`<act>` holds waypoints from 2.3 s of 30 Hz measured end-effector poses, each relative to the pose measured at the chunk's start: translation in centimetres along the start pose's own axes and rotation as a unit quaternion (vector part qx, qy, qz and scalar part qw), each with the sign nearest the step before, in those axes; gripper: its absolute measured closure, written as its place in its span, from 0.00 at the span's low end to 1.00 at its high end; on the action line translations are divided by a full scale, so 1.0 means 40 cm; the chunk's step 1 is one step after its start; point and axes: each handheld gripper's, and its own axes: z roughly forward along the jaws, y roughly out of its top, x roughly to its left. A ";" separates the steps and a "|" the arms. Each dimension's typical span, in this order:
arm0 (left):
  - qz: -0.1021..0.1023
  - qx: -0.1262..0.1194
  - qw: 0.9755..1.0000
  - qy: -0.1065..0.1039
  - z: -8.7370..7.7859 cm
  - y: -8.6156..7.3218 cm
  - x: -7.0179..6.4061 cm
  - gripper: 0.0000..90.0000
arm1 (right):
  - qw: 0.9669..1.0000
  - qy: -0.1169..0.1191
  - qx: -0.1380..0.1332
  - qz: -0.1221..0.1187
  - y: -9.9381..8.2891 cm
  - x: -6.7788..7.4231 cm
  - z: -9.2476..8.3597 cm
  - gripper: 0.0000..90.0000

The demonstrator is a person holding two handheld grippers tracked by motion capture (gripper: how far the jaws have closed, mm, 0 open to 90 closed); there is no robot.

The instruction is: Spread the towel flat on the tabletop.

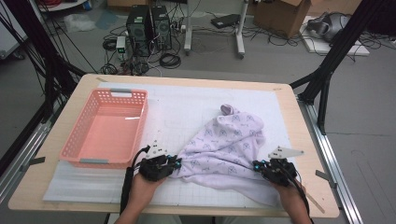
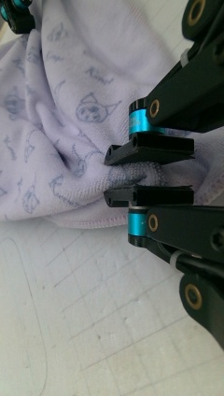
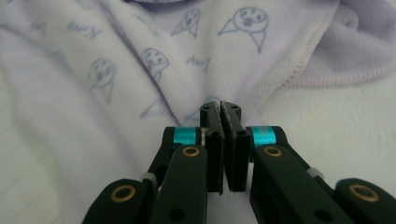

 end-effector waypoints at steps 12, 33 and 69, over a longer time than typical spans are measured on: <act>-0.009 -0.041 0.999 -0.016 0.033 0.078 0.039 0.49 | 0.996 -0.016 -0.077 0.032 -0.035 -0.003 -0.065 0.72; 0.024 0.060 0.998 -0.008 0.252 0.142 0.038 0.63 | 0.994 -0.041 -0.071 0.074 0.010 -0.064 -0.013 0.62; 0.012 -0.023 0.999 -0.026 0.072 0.111 0.013 0.56 | 0.995 -0.030 -0.077 0.062 0.109 -0.066 0.039 0.56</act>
